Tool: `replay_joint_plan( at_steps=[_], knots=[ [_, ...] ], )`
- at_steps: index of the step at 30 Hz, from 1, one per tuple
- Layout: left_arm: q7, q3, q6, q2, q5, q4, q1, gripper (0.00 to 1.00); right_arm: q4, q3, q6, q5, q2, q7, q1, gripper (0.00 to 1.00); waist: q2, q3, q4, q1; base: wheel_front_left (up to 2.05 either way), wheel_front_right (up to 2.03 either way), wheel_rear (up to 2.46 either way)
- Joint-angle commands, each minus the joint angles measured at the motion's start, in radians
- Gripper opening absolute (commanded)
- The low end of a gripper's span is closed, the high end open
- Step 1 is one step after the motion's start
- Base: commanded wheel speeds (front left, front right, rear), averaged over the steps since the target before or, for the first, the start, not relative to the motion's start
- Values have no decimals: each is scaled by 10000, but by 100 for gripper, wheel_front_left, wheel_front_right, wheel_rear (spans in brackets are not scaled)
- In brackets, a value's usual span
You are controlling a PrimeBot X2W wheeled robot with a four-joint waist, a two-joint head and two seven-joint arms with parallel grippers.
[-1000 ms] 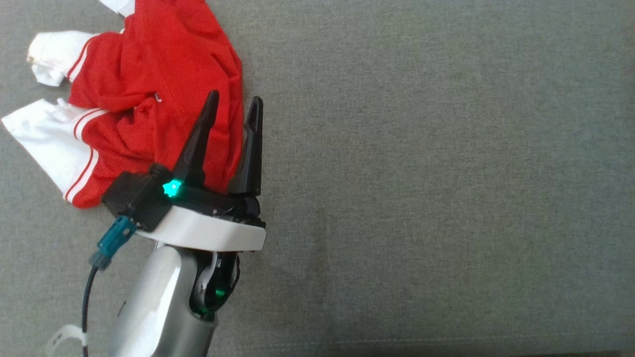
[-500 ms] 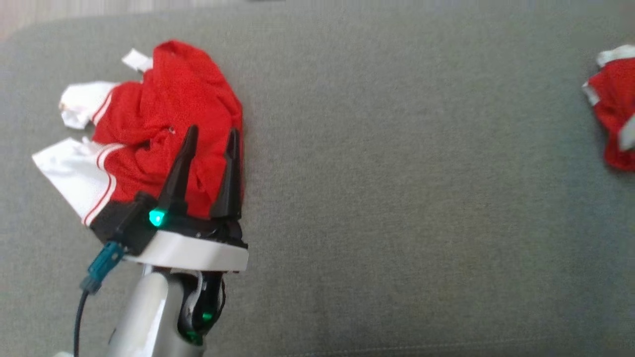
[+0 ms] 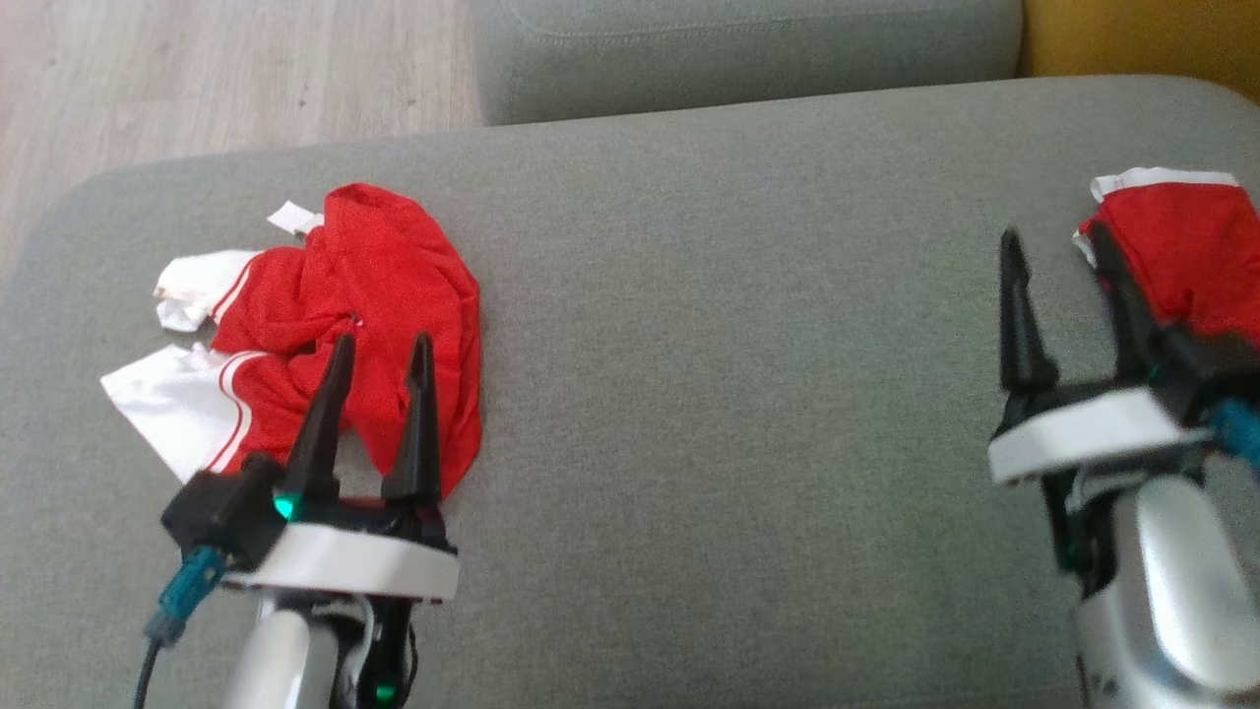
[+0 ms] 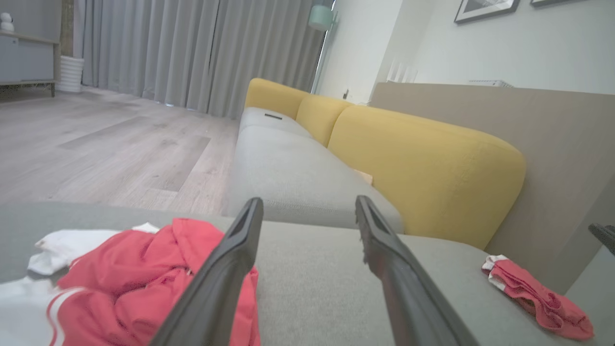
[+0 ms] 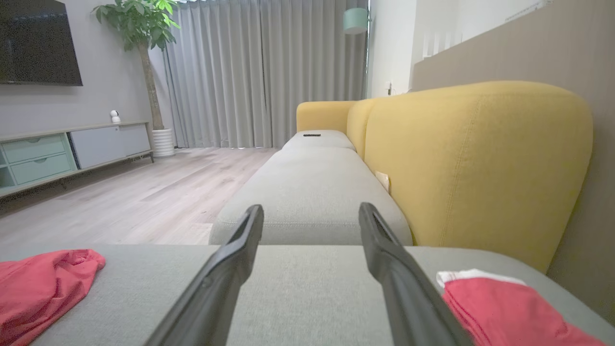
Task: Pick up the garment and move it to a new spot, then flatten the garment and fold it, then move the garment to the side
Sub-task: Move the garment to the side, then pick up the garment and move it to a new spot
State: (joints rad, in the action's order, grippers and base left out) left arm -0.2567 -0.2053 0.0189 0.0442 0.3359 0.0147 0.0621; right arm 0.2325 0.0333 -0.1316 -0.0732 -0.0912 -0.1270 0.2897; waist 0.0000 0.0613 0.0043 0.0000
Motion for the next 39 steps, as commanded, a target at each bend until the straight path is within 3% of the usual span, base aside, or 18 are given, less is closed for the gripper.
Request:
replay_joint_plan(
  at_steps=[1,11,28,39],
  knots=[
    [-51,452,33,60,-90,-228,103,100,-459,-287,9,5,124,-246,-68,100,0,-97,-18,0,0,0,0],
    [-51,640,138,60,-83,-51,-639,100,-424,-396,9,-1029,404,-1062,-1693,100,0,-529,42,0,0,0,0],
    [-51,514,112,60,-46,-151,-666,100,-151,-423,9,-1594,408,-1317,-1850,100,0,-587,66,0,0,0,0],
    [-51,469,63,60,-115,105,-579,100,7,-918,9,-1711,409,-1330,-1948,100,0,-590,1010,0,0,0,0]
  ],
)
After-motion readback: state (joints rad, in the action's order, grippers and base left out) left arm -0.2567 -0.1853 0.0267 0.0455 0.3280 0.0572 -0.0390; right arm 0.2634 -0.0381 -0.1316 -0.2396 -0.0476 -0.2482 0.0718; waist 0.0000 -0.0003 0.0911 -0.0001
